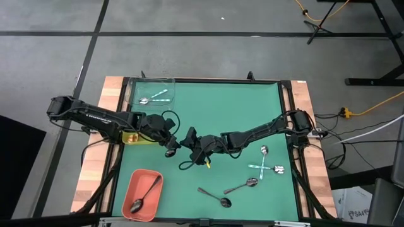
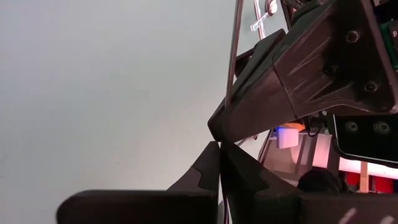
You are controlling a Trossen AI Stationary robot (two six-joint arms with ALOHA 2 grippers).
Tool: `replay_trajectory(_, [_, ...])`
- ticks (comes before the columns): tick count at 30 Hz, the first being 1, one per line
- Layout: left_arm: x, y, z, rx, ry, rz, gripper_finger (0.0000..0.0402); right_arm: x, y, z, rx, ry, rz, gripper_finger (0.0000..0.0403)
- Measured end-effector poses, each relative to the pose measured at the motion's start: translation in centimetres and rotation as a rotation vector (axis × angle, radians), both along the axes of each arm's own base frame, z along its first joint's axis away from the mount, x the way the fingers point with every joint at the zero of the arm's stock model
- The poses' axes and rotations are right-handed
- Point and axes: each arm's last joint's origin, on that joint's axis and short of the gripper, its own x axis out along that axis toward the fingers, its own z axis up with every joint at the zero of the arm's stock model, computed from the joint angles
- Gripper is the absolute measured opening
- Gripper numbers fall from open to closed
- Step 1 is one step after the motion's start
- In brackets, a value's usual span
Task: Sort silverware by color (type)
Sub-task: Put the black spoon into the orange bin
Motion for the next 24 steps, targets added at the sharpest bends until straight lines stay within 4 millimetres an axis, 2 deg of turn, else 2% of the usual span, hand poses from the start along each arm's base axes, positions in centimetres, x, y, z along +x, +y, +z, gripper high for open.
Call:
replay_trajectory(3, [0.0, 0.0, 0.0, 0.002, -0.001, 0.000, 0.0004, 0.0, 0.0, 0.0, 0.002, -0.001, -0.001, 0.0017])
replay_trajectory(9, [0.0, 0.0, 0.1, 0.005, -0.008, 0.001, 0.0003, 0.0, 0.0, 0.0, 0.007, -0.003, -0.012, 0.0081])
replay_trajectory(12, [0.0, 0.1, 0.1, 0.016, -0.007, 0.016, 0.0003, 0.0, -0.1, 0.0, 0.013, 0.000, -0.036, 0.0100])
replay_trajectory(24, [0.0, 0.2, 0.0, 0.104, -0.017, 0.027, 0.0003, -1.4, 1.6, -0.4, -0.123, 0.041, -0.326, 0.0104])
